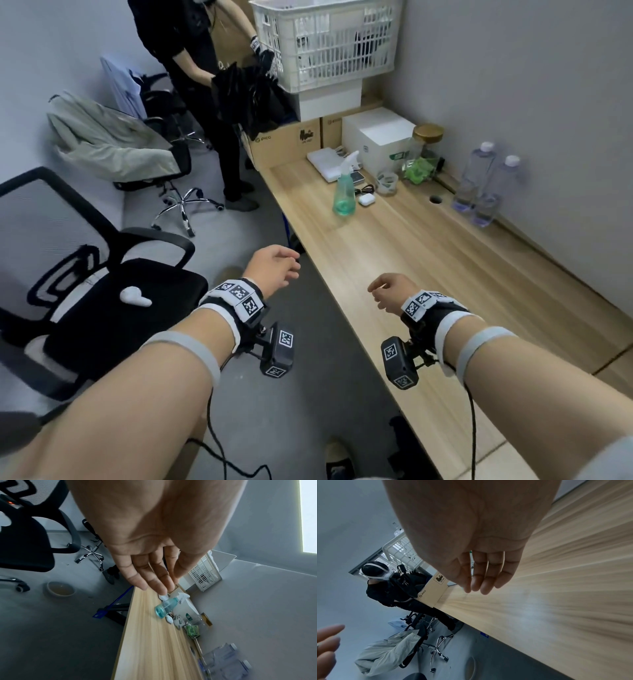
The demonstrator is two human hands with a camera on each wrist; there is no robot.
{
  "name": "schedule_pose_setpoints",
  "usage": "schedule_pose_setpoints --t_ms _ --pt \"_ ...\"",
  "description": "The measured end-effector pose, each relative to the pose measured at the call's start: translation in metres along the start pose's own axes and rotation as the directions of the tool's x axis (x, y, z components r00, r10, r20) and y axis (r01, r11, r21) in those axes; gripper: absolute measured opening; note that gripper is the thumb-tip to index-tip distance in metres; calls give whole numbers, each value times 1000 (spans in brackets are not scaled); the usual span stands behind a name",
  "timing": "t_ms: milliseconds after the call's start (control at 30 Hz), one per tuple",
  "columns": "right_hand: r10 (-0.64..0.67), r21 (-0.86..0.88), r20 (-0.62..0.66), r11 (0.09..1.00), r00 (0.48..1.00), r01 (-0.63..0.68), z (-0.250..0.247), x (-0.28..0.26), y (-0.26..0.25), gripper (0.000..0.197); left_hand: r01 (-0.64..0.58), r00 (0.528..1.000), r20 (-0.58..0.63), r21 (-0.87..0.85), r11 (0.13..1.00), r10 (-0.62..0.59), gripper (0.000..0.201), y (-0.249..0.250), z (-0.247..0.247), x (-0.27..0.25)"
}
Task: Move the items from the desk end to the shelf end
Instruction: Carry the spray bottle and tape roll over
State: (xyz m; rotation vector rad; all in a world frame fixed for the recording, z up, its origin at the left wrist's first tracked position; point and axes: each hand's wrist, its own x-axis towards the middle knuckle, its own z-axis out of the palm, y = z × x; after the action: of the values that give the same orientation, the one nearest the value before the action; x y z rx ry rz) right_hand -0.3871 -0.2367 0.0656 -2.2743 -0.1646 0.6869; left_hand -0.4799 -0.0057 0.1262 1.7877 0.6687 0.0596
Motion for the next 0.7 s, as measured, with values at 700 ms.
schedule_pose_setpoints --t_ms 700 --pt "235 21 -199 972 952 -235 -32 258 -112 17 -28 906 421 175 984 -49 57 59 33 377"
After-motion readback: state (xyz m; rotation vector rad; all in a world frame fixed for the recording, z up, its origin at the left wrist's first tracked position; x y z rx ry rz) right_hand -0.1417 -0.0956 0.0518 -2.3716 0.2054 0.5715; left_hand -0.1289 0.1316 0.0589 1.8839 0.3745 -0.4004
